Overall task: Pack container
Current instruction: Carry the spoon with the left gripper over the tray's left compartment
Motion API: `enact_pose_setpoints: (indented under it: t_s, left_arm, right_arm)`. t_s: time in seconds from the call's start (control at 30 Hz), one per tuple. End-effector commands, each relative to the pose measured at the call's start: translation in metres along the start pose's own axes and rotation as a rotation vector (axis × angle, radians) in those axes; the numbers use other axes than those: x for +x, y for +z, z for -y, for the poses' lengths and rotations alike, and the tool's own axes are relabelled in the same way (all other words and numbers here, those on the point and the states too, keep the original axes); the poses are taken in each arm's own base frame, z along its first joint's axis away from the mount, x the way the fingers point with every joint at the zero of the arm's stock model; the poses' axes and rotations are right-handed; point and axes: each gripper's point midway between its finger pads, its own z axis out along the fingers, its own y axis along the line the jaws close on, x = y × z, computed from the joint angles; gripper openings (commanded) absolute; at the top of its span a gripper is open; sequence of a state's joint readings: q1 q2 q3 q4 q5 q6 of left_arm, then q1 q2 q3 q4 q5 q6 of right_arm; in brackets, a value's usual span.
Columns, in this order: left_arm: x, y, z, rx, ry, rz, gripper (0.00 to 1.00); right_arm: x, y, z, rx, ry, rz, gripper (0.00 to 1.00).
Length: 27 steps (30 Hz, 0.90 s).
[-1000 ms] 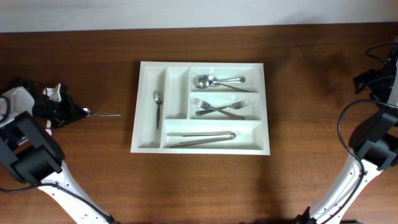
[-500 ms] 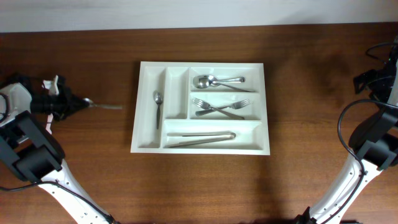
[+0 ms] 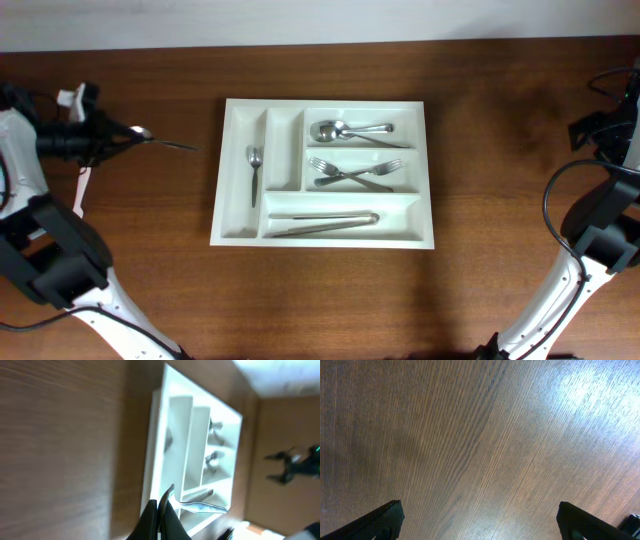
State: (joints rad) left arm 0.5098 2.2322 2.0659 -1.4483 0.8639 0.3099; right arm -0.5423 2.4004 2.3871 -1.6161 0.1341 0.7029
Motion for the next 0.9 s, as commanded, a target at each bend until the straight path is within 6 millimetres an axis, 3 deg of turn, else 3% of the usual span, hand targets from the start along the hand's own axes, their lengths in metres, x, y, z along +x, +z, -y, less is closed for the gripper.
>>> enact_pose_setpoints:
  t_s: [0.0, 0.2, 0.4, 0.53, 0.63, 0.87]
  left_arm:
    - [0.008, 0.008, 0.039, -0.075, 0.174, -0.054, 0.02]
    - [0.009, 0.046, 0.073, -0.089, -0.042, -0.088, 0.02]
    - [0.014, 0.053, 0.048, -0.354, -0.541, -0.025, 0.02]
    - [0.028, 0.056, 0.038, -0.527, -0.735, 0.014, 0.02]
    - [0.053, 0.058, 0.036, -0.724, -0.834, 0.028, 0.02]
    - [0.08, 0.09, 0.07, -0.804, -1.039, 0.08, 0.02]
  right_arm:
    - [-0.002, -0.02, 0.002, -0.025, 0.003, 0.044, 0.98]
    - [-0.002, -0.02, 0.002, -0.025, 0.003, 0.044, 0.99]
    - [-0.002, -0.02, 0.002, -0.025, 0.003, 0.044, 0.99]
    - [-0.002, -0.02, 0.002, -0.025, 0.003, 0.044, 0.99]
    - [-0.002, -0.02, 0.002, -0.025, 0.003, 0.044, 0.99]
    - [-0.002, -0.02, 0.002, -0.025, 0.003, 0.044, 0.99]
